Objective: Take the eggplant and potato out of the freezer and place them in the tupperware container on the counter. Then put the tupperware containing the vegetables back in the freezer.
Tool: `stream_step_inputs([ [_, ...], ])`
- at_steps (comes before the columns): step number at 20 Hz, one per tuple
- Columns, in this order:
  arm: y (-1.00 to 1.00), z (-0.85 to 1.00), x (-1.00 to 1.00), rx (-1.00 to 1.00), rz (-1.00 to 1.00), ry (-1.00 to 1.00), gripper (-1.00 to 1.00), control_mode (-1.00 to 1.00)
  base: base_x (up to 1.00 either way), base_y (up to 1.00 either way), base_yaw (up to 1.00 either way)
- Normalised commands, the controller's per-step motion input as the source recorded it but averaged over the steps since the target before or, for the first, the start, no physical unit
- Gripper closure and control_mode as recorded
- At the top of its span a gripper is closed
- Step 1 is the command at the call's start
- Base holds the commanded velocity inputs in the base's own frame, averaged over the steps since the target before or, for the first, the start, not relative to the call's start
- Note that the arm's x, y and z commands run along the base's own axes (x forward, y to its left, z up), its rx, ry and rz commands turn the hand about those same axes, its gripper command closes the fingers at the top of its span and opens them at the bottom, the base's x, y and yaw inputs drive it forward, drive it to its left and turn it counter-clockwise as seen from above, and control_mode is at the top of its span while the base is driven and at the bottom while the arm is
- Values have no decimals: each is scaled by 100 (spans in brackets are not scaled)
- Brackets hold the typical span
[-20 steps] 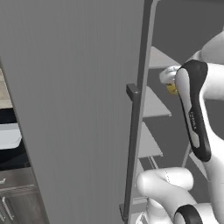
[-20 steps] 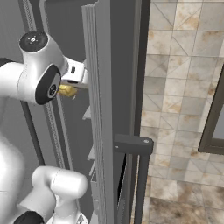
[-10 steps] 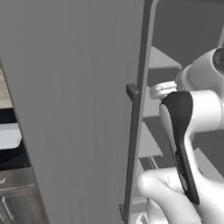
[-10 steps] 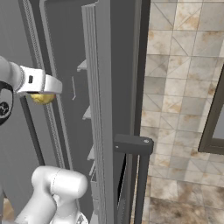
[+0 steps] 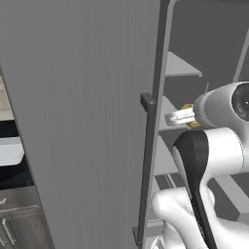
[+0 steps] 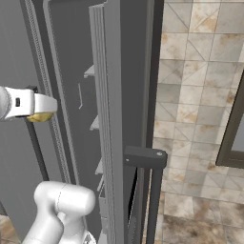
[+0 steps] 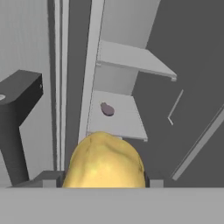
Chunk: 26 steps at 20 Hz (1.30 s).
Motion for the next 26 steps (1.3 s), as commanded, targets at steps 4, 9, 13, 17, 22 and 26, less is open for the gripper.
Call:
stream_step_inputs([
  [4, 0, 0, -13, 0, 0, 4, 100, -100, 0, 0, 0],
  [9, 0, 0, -1, 0, 0, 5, 100, -100, 0, 0, 0],
  [13, 0, 0, -9, 0, 0, 1, 100, 100, -11, 0, 0],
  [17, 0, 0, 0, 0, 0, 0, 100, 100, -87, 19, 0],
  [22, 0, 0, 0, 0, 0, 0, 100, 100, -99, 57, 0],
  [26, 0, 0, 0, 0, 0, 0, 100, 100, -56, 87, 0],
])
